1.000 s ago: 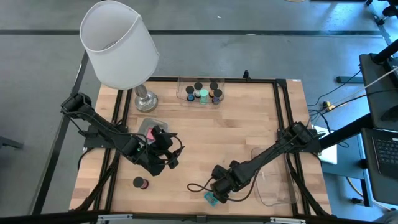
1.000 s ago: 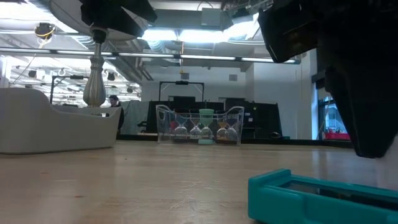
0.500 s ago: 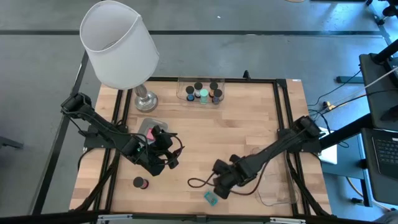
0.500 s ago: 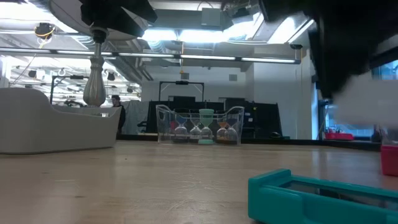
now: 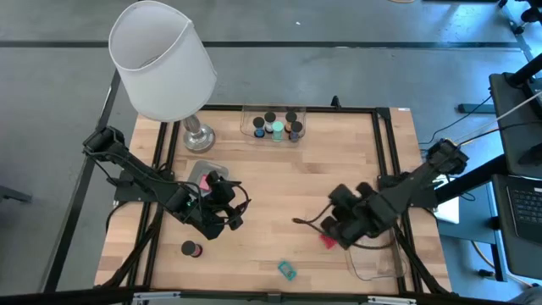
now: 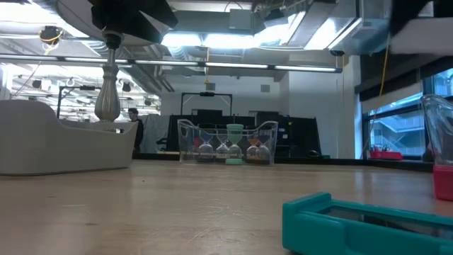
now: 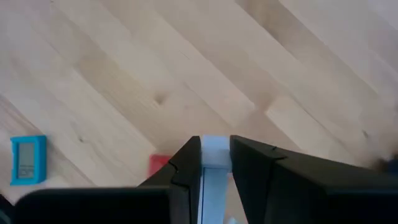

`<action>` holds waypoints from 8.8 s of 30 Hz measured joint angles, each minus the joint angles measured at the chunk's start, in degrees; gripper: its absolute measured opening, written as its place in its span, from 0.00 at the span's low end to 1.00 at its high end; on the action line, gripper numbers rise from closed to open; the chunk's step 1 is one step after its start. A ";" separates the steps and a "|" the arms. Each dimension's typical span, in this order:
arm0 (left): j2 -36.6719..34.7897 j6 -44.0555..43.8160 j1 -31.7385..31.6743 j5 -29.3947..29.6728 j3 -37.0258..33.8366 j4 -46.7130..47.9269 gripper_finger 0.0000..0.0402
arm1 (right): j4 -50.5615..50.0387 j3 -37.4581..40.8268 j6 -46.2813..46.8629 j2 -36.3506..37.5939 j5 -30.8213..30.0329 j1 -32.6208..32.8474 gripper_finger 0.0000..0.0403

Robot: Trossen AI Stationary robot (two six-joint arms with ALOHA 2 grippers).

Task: Pick & Place Office items
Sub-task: Put the white digital timer into the bottom transparent bin, then put the blue digital timer into the bottom transparent bin

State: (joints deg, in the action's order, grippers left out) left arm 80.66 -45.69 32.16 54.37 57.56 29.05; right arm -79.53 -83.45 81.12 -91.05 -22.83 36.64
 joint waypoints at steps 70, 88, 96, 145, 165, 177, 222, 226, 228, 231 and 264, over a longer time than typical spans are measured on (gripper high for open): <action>0.00 -0.06 -0.02 -0.22 0.00 0.75 0.76 | -4.34 18.30 21.89 1.20 18.81 13.03 0.59; 4.60 13.35 2.27 -16.43 0.04 -11.20 0.76 | 30.91 10.39 -2.25 1.16 -12.78 13.02 0.57; 16.04 35.17 5.43 -31.57 0.04 -29.69 0.76 | 31.68 10.39 -3.17 1.13 -14.85 13.01 0.57; 17.33 42.36 7.13 -20.48 0.04 -30.61 0.76 | 73.75 10.41 -29.02 -29.28 -18.27 11.99 0.89; 17.31 41.91 7.13 -24.56 0.04 -30.28 0.76 | 79.93 10.41 -25.49 -30.86 -21.44 13.36 0.89; 17.31 37.09 7.17 -27.50 0.04 -25.92 0.76 | 79.18 7.36 -21.09 -35.60 -15.71 13.49 0.89; 17.31 36.39 7.85 -26.52 0.04 -25.96 0.76 | 68.53 1.72 -22.95 -33.89 -15.50 13.74 0.40; 17.31 36.41 7.82 -23.82 0.04 -27.21 0.76 | 65.23 1.60 -25.20 -29.20 -15.77 13.56 0.40; 17.31 36.99 7.80 -21.87 0.04 -28.60 0.76 | 61.34 1.62 -26.06 -26.47 -15.89 13.55 0.38; 17.31 38.59 7.80 -18.15 0.04 -31.86 0.76 | 53.96 1.58 -25.57 -21.89 -15.64 13.72 0.37; 17.31 52.11 1.86 -5.52 0.04 -52.67 0.76 | -4.47 15.61 27.16 -5.10 0.13 29.74 0.38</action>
State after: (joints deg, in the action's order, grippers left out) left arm 97.97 6.42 34.02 48.85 57.60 -23.62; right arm -84.00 -67.84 108.27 -96.15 -22.70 66.39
